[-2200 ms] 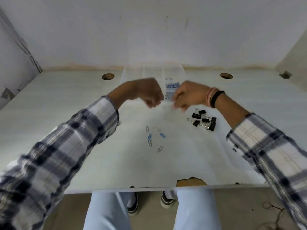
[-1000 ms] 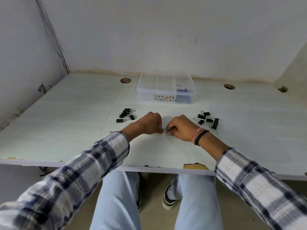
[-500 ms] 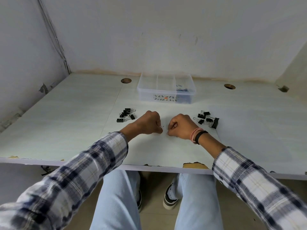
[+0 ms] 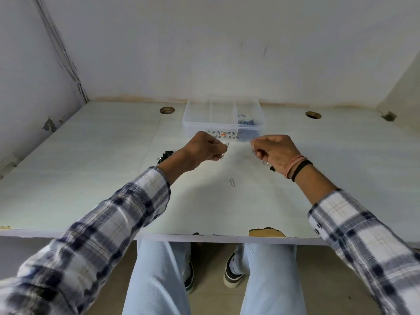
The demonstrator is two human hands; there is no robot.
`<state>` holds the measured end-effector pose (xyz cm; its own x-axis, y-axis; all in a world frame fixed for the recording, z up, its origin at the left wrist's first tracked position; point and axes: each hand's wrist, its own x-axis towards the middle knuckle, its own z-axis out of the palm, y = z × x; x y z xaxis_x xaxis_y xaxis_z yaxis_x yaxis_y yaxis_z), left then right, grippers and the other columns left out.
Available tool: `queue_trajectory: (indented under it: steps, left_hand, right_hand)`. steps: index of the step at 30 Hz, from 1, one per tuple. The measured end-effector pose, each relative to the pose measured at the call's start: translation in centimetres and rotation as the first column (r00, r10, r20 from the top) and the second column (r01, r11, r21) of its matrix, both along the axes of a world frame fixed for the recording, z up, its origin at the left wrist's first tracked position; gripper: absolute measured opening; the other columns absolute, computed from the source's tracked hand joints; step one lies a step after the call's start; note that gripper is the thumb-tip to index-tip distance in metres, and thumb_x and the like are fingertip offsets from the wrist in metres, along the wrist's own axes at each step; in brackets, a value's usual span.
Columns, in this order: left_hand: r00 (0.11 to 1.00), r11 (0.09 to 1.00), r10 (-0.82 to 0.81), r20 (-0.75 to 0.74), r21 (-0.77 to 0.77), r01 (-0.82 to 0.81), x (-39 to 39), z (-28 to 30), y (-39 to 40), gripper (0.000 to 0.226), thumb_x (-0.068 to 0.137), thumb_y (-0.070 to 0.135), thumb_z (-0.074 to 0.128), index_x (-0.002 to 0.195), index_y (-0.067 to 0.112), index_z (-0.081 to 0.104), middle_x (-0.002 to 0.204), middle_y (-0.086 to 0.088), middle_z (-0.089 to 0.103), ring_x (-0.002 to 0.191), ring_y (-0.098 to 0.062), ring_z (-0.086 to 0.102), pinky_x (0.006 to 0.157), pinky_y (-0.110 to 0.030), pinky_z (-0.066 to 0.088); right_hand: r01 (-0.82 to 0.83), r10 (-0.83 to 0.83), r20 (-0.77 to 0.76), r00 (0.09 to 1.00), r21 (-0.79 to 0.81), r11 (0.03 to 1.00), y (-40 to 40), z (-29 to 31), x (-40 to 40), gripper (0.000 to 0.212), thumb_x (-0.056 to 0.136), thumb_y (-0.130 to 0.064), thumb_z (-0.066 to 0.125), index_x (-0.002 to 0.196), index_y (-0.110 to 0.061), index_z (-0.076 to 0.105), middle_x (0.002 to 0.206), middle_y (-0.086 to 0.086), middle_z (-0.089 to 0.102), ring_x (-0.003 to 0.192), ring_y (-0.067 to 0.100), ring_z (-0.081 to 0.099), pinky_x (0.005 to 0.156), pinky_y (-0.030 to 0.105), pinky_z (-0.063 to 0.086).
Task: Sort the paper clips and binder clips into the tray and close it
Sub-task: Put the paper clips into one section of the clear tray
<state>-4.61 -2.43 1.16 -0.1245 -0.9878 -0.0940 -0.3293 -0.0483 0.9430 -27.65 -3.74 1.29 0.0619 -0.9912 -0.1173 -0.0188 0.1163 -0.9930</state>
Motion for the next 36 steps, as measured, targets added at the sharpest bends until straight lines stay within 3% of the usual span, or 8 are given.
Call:
queue_trajectory:
  steps: [6, 9, 14, 18, 21, 25, 28, 36]
  left_hand:
    - [0.985, 0.987, 0.149, -0.09, -0.037, -0.153, -4.4, 4.3, -8.2, 0.021, 0.087, 0.005, 0.075, 0.071, -0.003, 0.064, 0.06, -0.011, 0.058, 0.048, -0.015, 0.057, 0.062, -0.024, 0.057]
    - [0.979, 0.979, 0.2, -0.038, -0.027, -0.201, -6.5, 5.1, -12.5, 0.023, 0.081, 0.005, 0.079, 0.065, 0.002, 0.063, 0.056, -0.009, 0.062, 0.056, -0.021, 0.064, 0.076, -0.036, 0.064]
    - [0.983, 0.98, 0.185, -0.003, 0.068, -0.185, -7.9, 4.4, -14.9, 0.01, 0.082, -0.005, 0.075, 0.082, -0.008, 0.065, 0.078, -0.021, 0.069, 0.069, -0.027, 0.074, 0.078, -0.037, 0.064]
    - [0.975, 0.973, 0.224, -0.005, 0.053, -0.223, -6.8, 3.8, -14.6, 0.005, 0.082, -0.008, 0.07, 0.079, -0.009, 0.066, 0.077, -0.026, 0.07, 0.079, -0.036, 0.077, 0.077, -0.042, 0.065]
    - [0.965, 0.966, 0.257, -0.047, 0.04, -0.255, -5.4, 3.5, -13.3, 0.007, 0.084, -0.005, 0.068, 0.079, -0.01, 0.068, 0.077, -0.024, 0.069, 0.065, -0.032, 0.072, 0.075, -0.042, 0.065]
    - [0.954, 0.957, 0.286, -0.09, 0.07, -0.281, -4.4, 2.7, -10.1, 0.013, 0.089, -0.002, 0.066, 0.093, -0.014, 0.068, 0.084, -0.025, 0.07, 0.062, -0.029, 0.067, 0.061, -0.032, 0.062]
    - [0.959, 0.962, 0.264, -0.105, 0.1, -0.254, -3.8, 2.0, -7.4, 0.016, 0.091, -0.001, 0.064, 0.098, -0.015, 0.068, 0.087, -0.025, 0.071, 0.066, -0.028, 0.066, 0.055, -0.029, 0.058]
    - [0.949, 0.962, 0.262, -0.177, 0.13, -0.241, -1.4, 0.9, -2.8, 0.023, 0.089, -0.002, 0.066, 0.105, -0.018, 0.067, 0.091, -0.026, 0.071, 0.063, -0.027, 0.063, 0.047, -0.025, 0.053]
  right_hand:
    - [0.148, -0.17, -0.131, 0.977, -0.162, 0.976, -6.9, 4.0, -0.4, 0.005, 0.073, 0.001, 0.076, 0.077, -0.001, 0.075, 0.073, 0.018, 0.069, 0.059, 0.022, 0.061, 0.067, 0.031, 0.06]
    - [0.193, -0.257, -0.278, 0.925, -0.237, 0.952, -11.0, 4.4, -0.4, 0.002, 0.063, -0.006, 0.075, 0.064, -0.005, 0.077, 0.069, 0.019, 0.072, 0.055, 0.022, 0.064, 0.073, 0.039, 0.063]
    - [0.049, -0.115, -0.468, 0.876, -0.152, 0.987, -13.1, 3.8, -0.3, 0.007, 0.082, -0.004, 0.074, 0.085, 0.002, 0.076, 0.079, 0.016, 0.073, 0.069, 0.027, 0.074, 0.076, 0.041, 0.063]
    - [-0.024, -0.206, -0.601, 0.772, -0.351, 0.936, -10.9, 3.0, -0.4, 0.016, 0.085, -0.002, 0.062, 0.085, -0.002, 0.078, 0.083, 0.009, 0.076, 0.066, 0.017, 0.073, 0.073, 0.035, 0.063]
    - [-0.275, 0.073, -0.704, 0.706, -0.179, 0.945, -7.1, 2.5, 0.1, 0.006, 0.081, -0.008, 0.074, 0.085, -0.007, 0.078, 0.069, 0.001, 0.072, 0.053, 0.008, 0.067, 0.068, 0.03, 0.062]
    - [-0.567, 0.481, -0.764, 0.431, 0.185, 0.802, -2.0, 0.5, 2.8, 0.039, 0.068, -0.029, 0.09, 0.1, -0.013, 0.075, 0.084, 0.004, 0.076, 0.06, 0.013, 0.072, 0.062, 0.02, 0.056]
    - [-0.583, 0.468, -0.795, 0.386, 0.182, 0.792, -0.4, -1.2, 4.2, 0.043, 0.066, -0.027, 0.092, 0.103, -0.013, 0.075, 0.088, 0.001, 0.073, 0.06, 0.012, 0.07, 0.061, 0.019, 0.054]
    - [-0.575, 0.447, -0.813, 0.373, 0.175, 0.799, 1.6, -1.4, 4.8, 0.01, 0.082, -0.007, 0.071, 0.088, -0.01, 0.077, 0.084, 0.004, 0.076, 0.064, 0.018, 0.07, 0.069, 0.033, 0.061]
